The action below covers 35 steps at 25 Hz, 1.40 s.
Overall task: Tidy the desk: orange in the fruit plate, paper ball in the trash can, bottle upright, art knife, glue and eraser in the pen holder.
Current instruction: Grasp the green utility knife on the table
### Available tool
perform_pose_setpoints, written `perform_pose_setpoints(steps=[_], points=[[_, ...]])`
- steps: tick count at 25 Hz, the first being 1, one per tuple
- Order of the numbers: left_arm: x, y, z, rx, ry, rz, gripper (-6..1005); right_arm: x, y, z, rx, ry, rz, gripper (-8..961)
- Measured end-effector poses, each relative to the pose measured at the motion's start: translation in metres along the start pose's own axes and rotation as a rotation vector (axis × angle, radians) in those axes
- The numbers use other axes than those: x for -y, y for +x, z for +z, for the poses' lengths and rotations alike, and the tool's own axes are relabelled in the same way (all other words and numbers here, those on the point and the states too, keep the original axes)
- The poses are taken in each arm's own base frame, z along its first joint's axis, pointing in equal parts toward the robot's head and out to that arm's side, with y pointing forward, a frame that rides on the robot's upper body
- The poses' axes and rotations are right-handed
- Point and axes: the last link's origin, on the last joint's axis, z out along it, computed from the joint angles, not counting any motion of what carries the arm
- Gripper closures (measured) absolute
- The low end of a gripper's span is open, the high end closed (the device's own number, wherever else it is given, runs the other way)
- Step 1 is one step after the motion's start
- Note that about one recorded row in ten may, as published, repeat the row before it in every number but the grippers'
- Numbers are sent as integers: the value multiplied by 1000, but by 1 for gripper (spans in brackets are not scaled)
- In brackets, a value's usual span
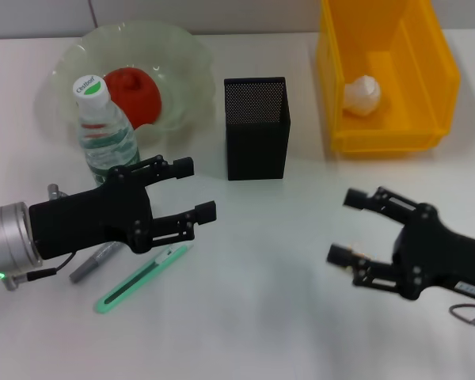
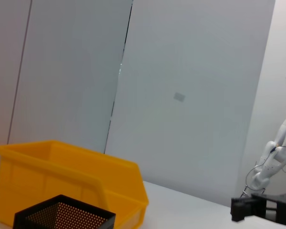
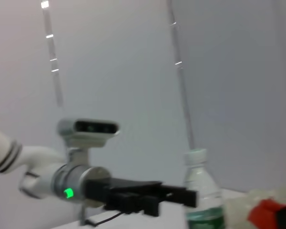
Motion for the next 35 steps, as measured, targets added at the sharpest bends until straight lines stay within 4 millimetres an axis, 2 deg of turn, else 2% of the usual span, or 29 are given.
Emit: perform_pose_setpoints(steps=[7, 12, 16, 17, 18, 21, 27, 35], points=[[6, 0, 8, 39, 3, -61, 219, 9, -13, -26, 19, 56, -25, 105], [12, 4, 11, 135, -25, -103, 219, 12, -16, -26, 12, 40, -25, 106], [22, 34, 19, 223, -48, -178, 219, 11, -15, -19, 11, 29, -21, 106], [22, 46, 27, 308, -68, -214, 219, 11, -15, -17, 12, 29, -20, 106], [22, 46, 27, 308, -68, -214, 219, 12, -14, -15, 12, 29, -19, 107], [17, 64, 47, 468, -82, -208, 220, 14, -14, -12, 8, 34, -19, 107], [9, 85, 64, 678, 3, -187, 221, 18, -14, -8, 0, 43, -24, 106], [-15, 102, 81, 928, 109, -145, 225, 22, -14, -2, -9, 53, -30, 106]])
